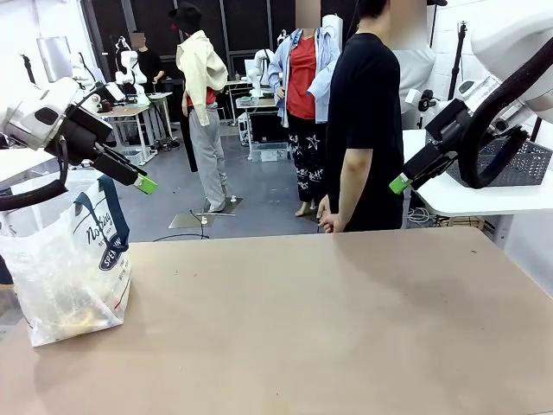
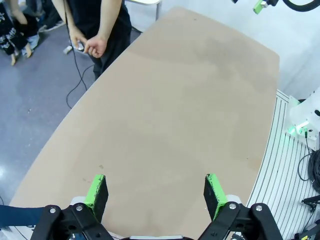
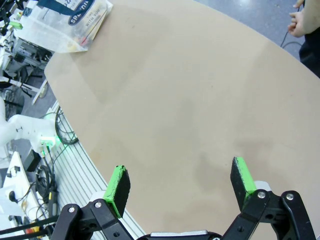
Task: Transfer purchased items from the store into the shopping bag.
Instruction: Move the Reusable shopping bag to the right side of the table.
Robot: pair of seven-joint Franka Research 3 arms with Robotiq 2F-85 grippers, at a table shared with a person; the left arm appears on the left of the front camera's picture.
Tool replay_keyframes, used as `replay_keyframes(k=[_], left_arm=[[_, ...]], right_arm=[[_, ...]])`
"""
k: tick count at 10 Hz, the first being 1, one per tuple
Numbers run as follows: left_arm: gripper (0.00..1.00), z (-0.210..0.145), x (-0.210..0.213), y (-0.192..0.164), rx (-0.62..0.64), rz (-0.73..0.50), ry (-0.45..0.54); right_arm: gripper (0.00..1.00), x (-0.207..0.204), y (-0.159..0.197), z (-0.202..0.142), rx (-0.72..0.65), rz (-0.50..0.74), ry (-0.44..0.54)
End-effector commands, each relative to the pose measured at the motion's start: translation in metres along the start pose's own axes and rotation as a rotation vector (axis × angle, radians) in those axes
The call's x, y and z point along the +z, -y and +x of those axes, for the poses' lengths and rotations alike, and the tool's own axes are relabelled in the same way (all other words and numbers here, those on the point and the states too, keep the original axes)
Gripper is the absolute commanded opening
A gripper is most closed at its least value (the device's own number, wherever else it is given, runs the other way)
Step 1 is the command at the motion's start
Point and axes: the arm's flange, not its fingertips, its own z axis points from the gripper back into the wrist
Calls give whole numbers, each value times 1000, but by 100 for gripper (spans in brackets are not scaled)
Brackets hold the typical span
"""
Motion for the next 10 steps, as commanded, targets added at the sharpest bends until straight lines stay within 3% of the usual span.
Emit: replay_keyframes(k=[1, 10], left_arm=[[100, 1, 0, 0, -4, 7, 2], [100, 1, 0, 0, -4, 7, 2]], right_arm=[[100, -1, 0, 2, -2, 5, 8], [100, -1, 0, 2, -2, 5, 8]])
